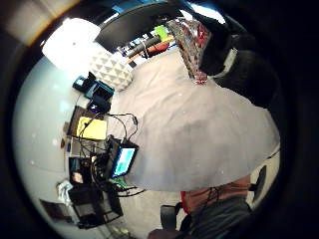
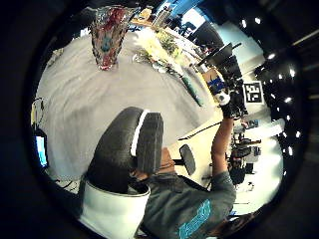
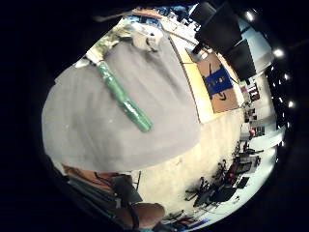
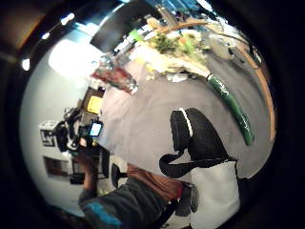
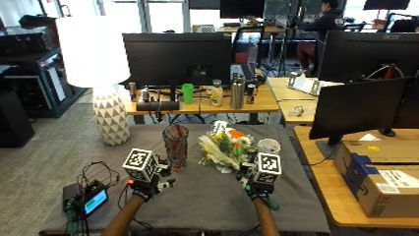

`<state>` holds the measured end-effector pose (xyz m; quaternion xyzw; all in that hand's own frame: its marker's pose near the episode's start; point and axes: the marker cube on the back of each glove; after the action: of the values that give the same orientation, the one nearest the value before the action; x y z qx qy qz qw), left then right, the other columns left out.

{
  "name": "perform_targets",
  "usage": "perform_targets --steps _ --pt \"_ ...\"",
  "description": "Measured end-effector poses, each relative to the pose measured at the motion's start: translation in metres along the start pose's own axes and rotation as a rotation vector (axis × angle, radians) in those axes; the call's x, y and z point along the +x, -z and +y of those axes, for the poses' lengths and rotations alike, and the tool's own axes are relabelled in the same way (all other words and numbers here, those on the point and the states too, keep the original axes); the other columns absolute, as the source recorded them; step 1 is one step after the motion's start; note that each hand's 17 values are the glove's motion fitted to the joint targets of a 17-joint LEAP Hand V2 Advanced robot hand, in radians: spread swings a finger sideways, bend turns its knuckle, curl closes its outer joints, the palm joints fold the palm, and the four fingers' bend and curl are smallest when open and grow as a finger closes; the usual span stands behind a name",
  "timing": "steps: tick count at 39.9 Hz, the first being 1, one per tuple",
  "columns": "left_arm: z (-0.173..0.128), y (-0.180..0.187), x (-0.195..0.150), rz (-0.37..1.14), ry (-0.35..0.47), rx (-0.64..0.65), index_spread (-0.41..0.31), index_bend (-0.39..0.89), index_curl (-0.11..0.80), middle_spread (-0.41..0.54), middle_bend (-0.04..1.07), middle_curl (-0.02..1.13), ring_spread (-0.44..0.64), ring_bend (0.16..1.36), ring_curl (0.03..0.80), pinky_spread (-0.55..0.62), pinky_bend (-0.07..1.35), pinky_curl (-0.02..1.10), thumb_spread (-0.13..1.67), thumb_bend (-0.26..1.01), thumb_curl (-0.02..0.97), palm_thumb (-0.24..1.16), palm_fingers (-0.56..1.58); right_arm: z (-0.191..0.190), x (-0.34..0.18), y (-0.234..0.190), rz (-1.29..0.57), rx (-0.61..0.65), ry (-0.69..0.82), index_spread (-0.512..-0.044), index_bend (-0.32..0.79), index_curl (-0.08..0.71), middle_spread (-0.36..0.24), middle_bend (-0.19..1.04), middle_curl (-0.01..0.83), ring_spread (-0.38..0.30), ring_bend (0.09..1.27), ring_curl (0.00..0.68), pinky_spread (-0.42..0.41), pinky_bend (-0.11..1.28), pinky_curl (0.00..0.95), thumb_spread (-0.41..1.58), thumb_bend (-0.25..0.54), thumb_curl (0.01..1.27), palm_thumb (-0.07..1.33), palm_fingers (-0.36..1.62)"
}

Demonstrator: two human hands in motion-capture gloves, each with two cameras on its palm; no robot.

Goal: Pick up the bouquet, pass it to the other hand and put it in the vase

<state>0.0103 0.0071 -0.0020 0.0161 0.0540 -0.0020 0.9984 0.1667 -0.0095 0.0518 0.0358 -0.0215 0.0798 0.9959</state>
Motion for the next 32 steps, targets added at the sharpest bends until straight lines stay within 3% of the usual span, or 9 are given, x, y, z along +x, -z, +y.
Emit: perform_targets --steps 15,24,30,31,32 --pt "-0.005 -0.013 0.0 0.013 0.014 -0.006 -0.075 0.11 0.241 -0.009 0.19 0.38 0.08 0.56 0.333 0.22 0.39 0.39 1.09 -0.02 0.261 0.16 0.54 -0.022 0.09 -0.099 -0.072 -0.217 -0.218 -0.314 0.11 0.188 0.087 0.24 0.354 0.221 0.28 0.274 0.319 0.61 0.396 1.17 0.03 0.35 0.67 0.11" --pt "-0.008 -0.023 0.001 0.016 0.021 -0.022 -0.07 0.11 0.241 -0.009 0.19 0.38 0.08 0.56 0.336 0.22 0.39 0.4 1.09 -0.02 0.264 0.16 0.54 -0.018 0.105 -0.132 -0.083 -0.331 -0.265 -0.3 0.12 0.194 0.094 0.24 0.356 0.235 0.26 0.269 0.319 0.63 0.395 1.15 -0.005 0.36 0.7 0.08" --pt "-0.009 -0.03 0.0 0.019 0.022 -0.038 -0.068 0.11 0.241 -0.009 0.19 0.39 0.08 0.56 0.338 0.21 0.39 0.4 1.09 -0.02 0.265 0.15 0.54 -0.017 0.103 -0.146 -0.149 -0.348 -0.266 -0.277 0.26 0.255 0.085 0.23 0.355 0.232 0.22 0.252 0.316 0.55 0.363 1.14 0.032 0.39 0.82 0.2" --pt "-0.009 -0.031 0.0 0.02 0.021 -0.04 -0.068 0.11 0.241 -0.009 0.19 0.39 0.08 0.56 0.338 0.21 0.39 0.4 1.09 -0.02 0.266 0.15 0.54 -0.017 0.102 -0.146 -0.155 -0.344 -0.266 -0.275 0.22 0.243 0.089 0.22 0.351 0.234 0.21 0.246 0.317 0.55 0.365 1.13 0.021 0.39 0.81 0.17" --pt "-0.01 -0.033 0.0 0.022 0.022 -0.043 -0.068 0.11 0.241 -0.009 0.19 0.39 0.08 0.56 0.338 0.21 0.39 0.4 1.09 -0.02 0.266 0.15 0.54 -0.017 0.101 -0.146 -0.157 -0.337 -0.265 -0.273 0.28 0.274 0.083 0.23 0.354 0.227 0.21 0.251 0.315 0.52 0.357 1.13 0.035 0.4 0.84 0.23"
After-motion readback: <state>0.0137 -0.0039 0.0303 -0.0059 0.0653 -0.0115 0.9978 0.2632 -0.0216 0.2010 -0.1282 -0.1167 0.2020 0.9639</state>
